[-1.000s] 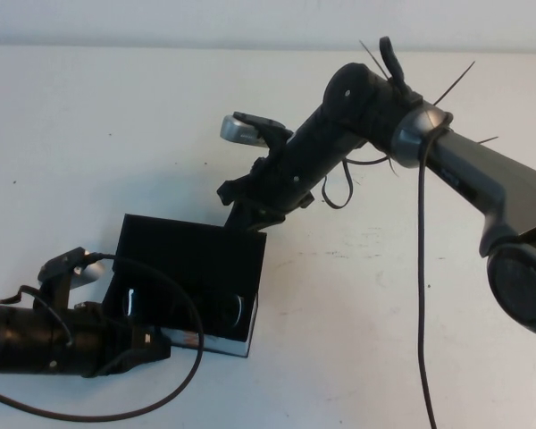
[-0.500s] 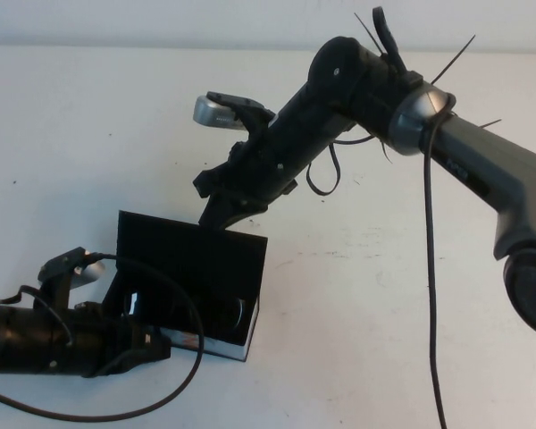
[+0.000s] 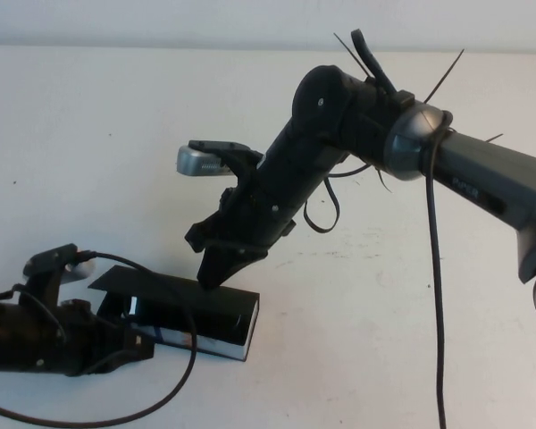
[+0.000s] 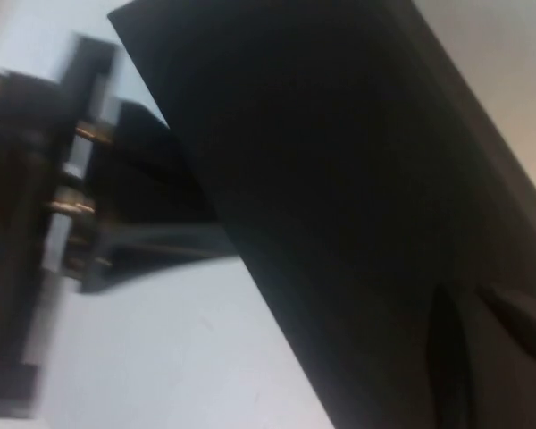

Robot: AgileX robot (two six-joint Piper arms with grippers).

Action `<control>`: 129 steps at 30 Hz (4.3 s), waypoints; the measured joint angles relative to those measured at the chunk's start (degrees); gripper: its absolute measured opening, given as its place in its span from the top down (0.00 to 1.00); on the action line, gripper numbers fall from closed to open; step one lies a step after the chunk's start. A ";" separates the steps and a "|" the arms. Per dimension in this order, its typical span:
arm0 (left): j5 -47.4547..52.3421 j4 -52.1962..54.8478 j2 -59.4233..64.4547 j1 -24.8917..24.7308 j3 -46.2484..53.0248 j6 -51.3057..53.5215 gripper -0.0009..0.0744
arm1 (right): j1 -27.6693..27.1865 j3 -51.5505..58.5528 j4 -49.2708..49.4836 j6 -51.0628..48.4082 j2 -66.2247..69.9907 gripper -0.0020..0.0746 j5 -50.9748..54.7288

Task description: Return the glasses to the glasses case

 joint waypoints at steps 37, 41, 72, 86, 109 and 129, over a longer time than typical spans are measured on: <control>-30.13 31.10 -82.24 0.00 9.91 -26.23 0.99 | 3.51 22.37 -17.14 9.07 -34.56 0.99 -5.70; -30.22 31.19 -84.79 -0.19 14.45 -26.23 0.99 | 3.51 33.61 -17.46 11.43 -46.67 0.99 -11.21; -41.37 24.96 -85.21 -0.19 31.50 -26.23 0.99 | 3.51 84.04 -15.58 11.95 -92.24 0.99 -38.29; -41.16 24.96 -85.21 -0.19 31.50 -26.23 0.99 | -16.52 91.26 -25.67 11.85 -100.35 0.99 -55.75; -41.13 24.96 -85.21 -0.19 31.50 -26.23 0.99 | -36.02 111.52 -24.53 11.76 -127.29 0.99 -49.26; -41.03 24.96 -85.21 -0.19 31.50 -26.23 0.99 | -36.02 111.52 -24.31 11.76 -127.29 0.99 -49.04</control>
